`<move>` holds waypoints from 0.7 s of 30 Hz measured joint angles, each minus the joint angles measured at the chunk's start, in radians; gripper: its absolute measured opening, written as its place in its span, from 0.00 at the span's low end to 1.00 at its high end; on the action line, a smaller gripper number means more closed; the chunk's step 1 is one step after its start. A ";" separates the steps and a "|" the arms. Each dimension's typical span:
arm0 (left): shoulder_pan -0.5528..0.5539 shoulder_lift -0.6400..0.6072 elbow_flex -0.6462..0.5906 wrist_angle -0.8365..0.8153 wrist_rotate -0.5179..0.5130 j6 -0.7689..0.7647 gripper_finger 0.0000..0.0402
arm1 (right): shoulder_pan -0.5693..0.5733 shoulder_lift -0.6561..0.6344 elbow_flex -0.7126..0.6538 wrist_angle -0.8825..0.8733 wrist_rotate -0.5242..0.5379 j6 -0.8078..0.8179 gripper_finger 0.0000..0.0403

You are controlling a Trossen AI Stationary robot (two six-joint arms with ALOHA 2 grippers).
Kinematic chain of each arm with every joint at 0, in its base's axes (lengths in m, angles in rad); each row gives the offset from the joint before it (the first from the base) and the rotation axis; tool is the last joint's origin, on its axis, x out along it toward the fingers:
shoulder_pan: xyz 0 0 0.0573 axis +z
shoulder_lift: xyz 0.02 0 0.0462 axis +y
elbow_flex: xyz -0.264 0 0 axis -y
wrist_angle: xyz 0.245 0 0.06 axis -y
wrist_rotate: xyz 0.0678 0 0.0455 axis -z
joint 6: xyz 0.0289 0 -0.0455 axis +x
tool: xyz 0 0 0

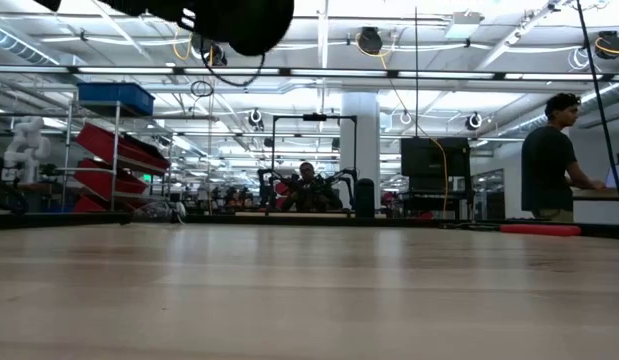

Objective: Coil cords
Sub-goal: Uncoil the black cable wire from the spool

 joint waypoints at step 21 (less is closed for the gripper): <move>0.013 -0.233 0.000 -0.066 -0.120 0.062 0.00 | 0.152 -0.095 0.000 -0.499 -0.232 0.461 0.00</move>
